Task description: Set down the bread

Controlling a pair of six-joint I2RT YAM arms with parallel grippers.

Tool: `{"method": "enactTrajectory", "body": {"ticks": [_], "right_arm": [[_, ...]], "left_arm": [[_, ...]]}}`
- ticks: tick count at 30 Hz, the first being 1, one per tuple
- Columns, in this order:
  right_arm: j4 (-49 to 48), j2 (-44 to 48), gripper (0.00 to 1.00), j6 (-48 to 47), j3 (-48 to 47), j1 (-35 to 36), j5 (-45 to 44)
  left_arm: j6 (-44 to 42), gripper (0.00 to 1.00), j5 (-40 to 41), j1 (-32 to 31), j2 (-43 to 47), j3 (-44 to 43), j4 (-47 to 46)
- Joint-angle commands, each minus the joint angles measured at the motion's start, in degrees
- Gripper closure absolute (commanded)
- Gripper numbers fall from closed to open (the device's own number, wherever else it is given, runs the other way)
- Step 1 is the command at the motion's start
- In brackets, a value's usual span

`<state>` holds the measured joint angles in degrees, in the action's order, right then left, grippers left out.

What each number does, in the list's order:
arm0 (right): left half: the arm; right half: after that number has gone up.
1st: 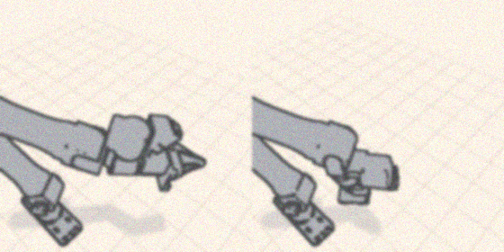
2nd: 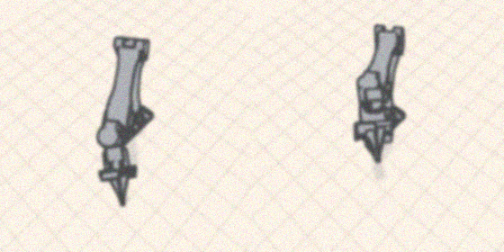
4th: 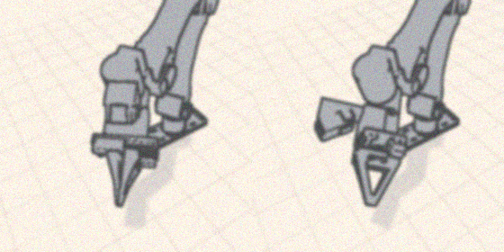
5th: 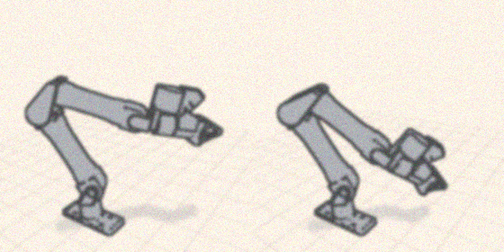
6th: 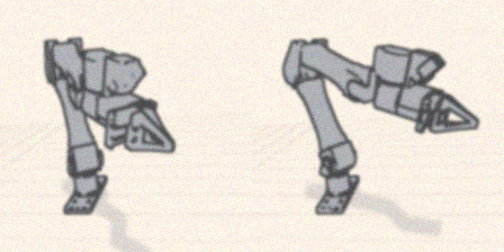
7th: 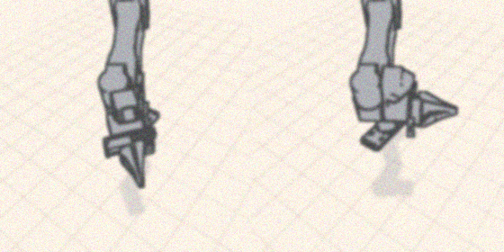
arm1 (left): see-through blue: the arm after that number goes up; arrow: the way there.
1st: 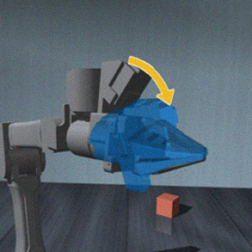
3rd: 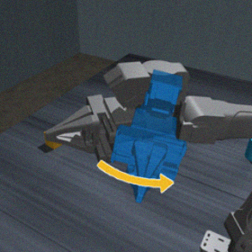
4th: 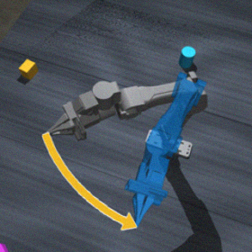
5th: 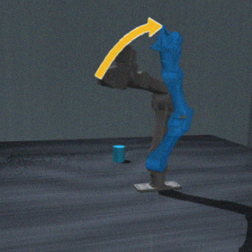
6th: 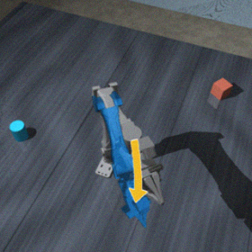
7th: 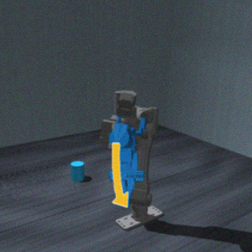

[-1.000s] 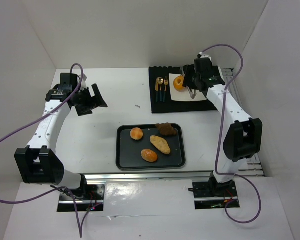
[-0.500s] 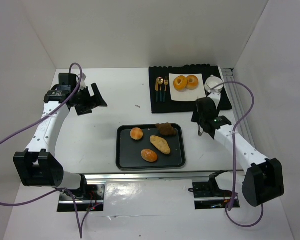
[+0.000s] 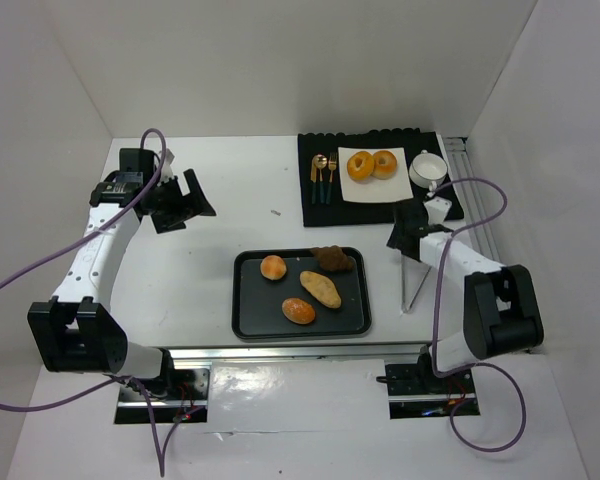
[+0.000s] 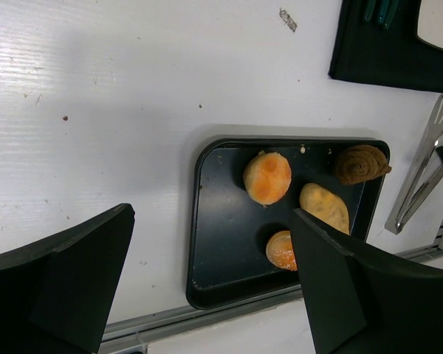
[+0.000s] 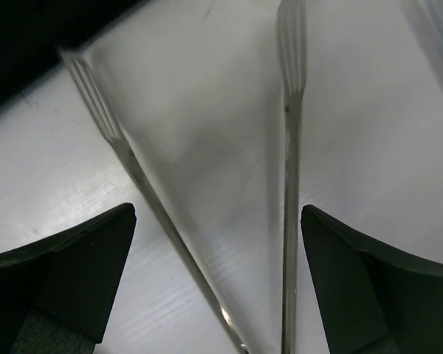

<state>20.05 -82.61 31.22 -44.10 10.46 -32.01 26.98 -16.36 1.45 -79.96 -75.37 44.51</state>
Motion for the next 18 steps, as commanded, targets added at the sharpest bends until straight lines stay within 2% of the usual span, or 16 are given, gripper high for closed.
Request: {"method": "enactTrajectory", "body": {"ticks": [1, 4, 8, 18], "right_arm": [[7.95, -1.06, 0.00, 6.39, -12.81, -1.84, -9.29], [15.35, -1.77, 0.00, 5.61, -18.73, -3.43, -9.30], [16.86, -0.19, 0.00, 2.53, -22.43, -5.79, -3.42], [8.60, 8.51, 0.00, -0.11, -14.62, -9.84, 4.32]], "left_arm": [[-0.97, 0.00, -0.60, 0.30, 0.16, -0.65, -1.36], [-0.97, 0.00, -0.60, 0.30, 0.16, -1.17, -1.36], [-0.97, 0.00, -1.13, 0.30, 0.16, -1.18, -1.36], [-0.97, 0.00, -2.18, 0.30, -0.89, -1.71, -1.36]]}}
